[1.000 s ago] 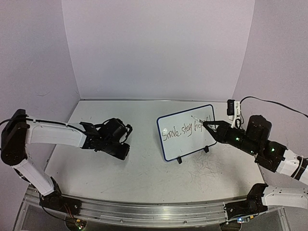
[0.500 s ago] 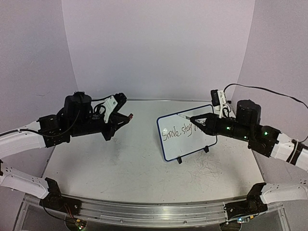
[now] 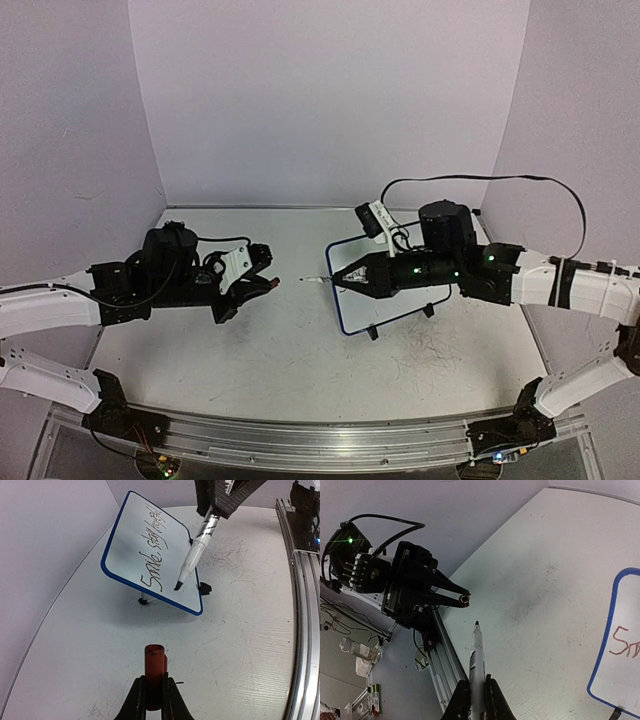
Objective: Write a sentence on the whiteboard
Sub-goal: Insert the whiteboard marker without the cap into the pen cap.
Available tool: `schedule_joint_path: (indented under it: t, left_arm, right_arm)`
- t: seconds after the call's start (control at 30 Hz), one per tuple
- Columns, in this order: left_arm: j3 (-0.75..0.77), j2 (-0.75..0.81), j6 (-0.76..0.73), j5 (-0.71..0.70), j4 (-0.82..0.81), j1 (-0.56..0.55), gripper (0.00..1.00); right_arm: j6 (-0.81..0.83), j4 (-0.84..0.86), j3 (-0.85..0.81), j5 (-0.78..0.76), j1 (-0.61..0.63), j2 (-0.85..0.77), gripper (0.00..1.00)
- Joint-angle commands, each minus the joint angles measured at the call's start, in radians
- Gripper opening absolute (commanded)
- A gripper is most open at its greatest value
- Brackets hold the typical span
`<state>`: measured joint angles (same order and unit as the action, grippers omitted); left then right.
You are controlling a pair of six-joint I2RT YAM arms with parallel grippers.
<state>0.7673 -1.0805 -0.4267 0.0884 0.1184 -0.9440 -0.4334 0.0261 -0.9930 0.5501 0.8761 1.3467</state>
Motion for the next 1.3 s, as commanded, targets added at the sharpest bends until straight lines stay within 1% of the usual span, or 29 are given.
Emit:
schedule_joint_path:
  t: [0.0, 0.13, 0.37, 0.7, 0.97, 1.27]
  left_arm:
    - [-0.012, 0.008, -0.025, 0.035, -0.057, -0.008, 0.00]
    - [-0.014, 0.014, -0.029, 0.031, -0.057, -0.009, 0.00]
    - [-0.011, 0.009, -0.031, 0.030, -0.057, -0.010, 0.00]
    - [-0.014, 0.014, -0.029, 0.028, -0.057, -0.010, 0.00]
    - [-0.015, 0.014, -0.028, 0.034, -0.057, -0.010, 0.00]
    - [-0.014, 0.018, -0.028, 0.048, -0.057, -0.010, 0.00]
  right_arm:
    - [0.048, 0.023, -0.100, 0.080, 0.009, 0.063, 0.00]
    - [0.060, 0.023, -0.149, 0.105, 0.015, 0.108, 0.00]
    - [0.069, 0.019, -0.166, 0.120, 0.025, 0.139, 0.00]
    - [0.076, 0.005, -0.157, 0.106, 0.031, 0.148, 0.00]
    - [0.073, 0.002, -0.161, 0.051, 0.030, 0.136, 0.00]
    - [0.079, -0.005, -0.167, 0.070, 0.031, 0.161, 0.00]
